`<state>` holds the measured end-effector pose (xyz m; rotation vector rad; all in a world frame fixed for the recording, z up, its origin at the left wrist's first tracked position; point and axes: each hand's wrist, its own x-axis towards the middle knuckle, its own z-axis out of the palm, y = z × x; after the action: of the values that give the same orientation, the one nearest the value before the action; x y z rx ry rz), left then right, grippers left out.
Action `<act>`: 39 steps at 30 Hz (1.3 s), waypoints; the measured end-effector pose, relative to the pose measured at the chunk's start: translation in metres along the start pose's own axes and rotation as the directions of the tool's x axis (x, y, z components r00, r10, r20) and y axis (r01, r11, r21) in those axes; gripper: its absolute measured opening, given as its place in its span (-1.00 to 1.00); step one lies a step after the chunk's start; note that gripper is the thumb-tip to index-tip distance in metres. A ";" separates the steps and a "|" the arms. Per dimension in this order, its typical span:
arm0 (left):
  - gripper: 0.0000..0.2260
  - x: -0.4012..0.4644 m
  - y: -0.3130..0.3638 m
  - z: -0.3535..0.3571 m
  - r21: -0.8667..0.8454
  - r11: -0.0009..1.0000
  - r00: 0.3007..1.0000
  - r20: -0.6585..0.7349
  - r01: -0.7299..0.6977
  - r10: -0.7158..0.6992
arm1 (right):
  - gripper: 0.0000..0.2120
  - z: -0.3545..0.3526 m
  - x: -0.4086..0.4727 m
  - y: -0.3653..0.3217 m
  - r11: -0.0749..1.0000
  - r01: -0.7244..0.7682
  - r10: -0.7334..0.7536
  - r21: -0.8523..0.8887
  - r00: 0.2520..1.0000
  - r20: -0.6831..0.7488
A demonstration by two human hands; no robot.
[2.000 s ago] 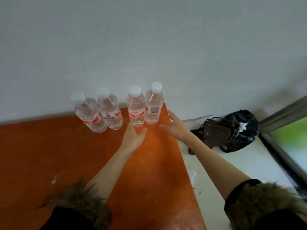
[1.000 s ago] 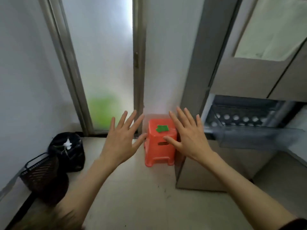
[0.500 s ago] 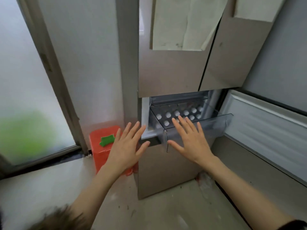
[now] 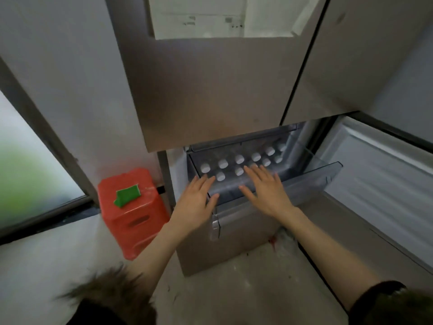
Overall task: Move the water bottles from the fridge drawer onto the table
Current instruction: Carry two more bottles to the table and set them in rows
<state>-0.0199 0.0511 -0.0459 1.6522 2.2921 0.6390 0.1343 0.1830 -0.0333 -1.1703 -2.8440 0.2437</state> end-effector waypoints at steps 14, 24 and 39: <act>-0.62 0.125 0.040 0.059 -0.705 0.521 0.720 -0.022 0.481 -0.694 | -0.78 0.035 0.137 0.033 0.330 -0.460 -0.048 0.824 0.864 0.502; -0.69 0.172 0.001 0.081 -0.970 -0.080 0.506 0.188 0.228 -0.842 | -0.87 0.063 0.185 0.029 0.033 -0.643 0.007 0.766 0.766 0.643; -0.71 0.164 0.012 0.083 -0.942 -0.275 0.471 0.335 0.195 -0.816 | -0.92 0.070 0.183 0.045 0.005 -0.740 -0.177 0.672 0.661 0.729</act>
<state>-0.0273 0.2258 -0.1029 -0.4583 1.4976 1.8479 0.0274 0.3342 -0.1115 -1.3049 -1.4487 2.6240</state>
